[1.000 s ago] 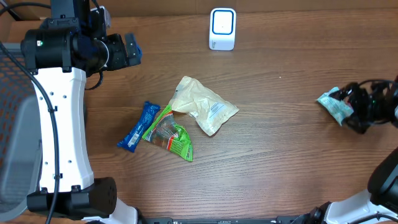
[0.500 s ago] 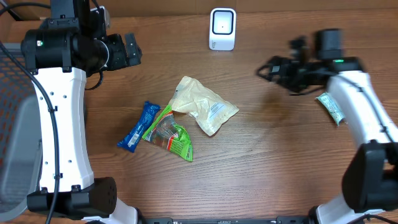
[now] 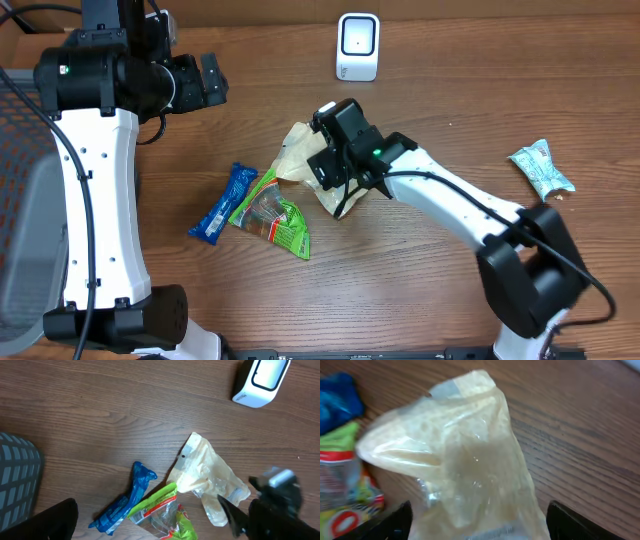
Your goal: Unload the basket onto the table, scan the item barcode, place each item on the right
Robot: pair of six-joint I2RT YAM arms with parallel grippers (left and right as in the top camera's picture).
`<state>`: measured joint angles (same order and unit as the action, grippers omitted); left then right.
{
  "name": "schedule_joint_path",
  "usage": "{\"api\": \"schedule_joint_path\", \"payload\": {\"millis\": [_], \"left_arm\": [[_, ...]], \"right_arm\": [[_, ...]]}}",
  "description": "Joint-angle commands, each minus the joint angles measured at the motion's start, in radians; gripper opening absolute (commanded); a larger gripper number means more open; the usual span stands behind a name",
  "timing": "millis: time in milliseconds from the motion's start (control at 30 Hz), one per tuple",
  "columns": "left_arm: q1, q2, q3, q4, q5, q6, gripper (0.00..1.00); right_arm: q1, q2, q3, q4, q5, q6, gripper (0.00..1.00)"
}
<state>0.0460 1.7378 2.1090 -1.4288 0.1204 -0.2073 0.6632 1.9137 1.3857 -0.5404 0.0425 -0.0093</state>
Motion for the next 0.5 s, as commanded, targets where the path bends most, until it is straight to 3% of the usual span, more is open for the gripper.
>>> {"api": "schedule_joint_path", "payload": {"millis": [0, 133, 167, 200, 267, 333, 467], "left_arm": [[-0.002, 0.001, 0.014, 0.000, 0.003, -0.006, 1.00], [-0.002, 0.001, 0.014, 0.000, 0.003, -0.006, 1.00], [-0.002, 0.001, 0.014, 0.000, 0.003, -0.006, 1.00], [-0.002, 0.001, 0.014, 0.000, 0.003, -0.006, 1.00], [-0.002, 0.001, 0.014, 0.000, 0.003, -0.006, 0.99], [-0.002, 0.001, 0.014, 0.000, 0.003, -0.006, 1.00], [-0.002, 0.001, 0.014, 0.000, 0.003, -0.006, 1.00]], "right_arm": [[-0.006, 0.094, 0.020, 0.044, -0.055, -0.073, 0.86], [-0.004, 0.168, 0.020, 0.040, -0.066, -0.153, 0.77], [-0.004, 0.168, 0.020, 0.031, -0.067, -0.146, 0.64], [-0.004, 0.167, 0.022, 0.011, -0.067, -0.117, 0.38], [-0.004, 0.162, 0.023, -0.025, -0.069, -0.118, 0.18], [-0.004, 0.151, 0.024, -0.057, -0.092, -0.117, 0.11], [-0.007, 0.084, 0.056, -0.130, -0.115, 0.048, 0.04]]}}
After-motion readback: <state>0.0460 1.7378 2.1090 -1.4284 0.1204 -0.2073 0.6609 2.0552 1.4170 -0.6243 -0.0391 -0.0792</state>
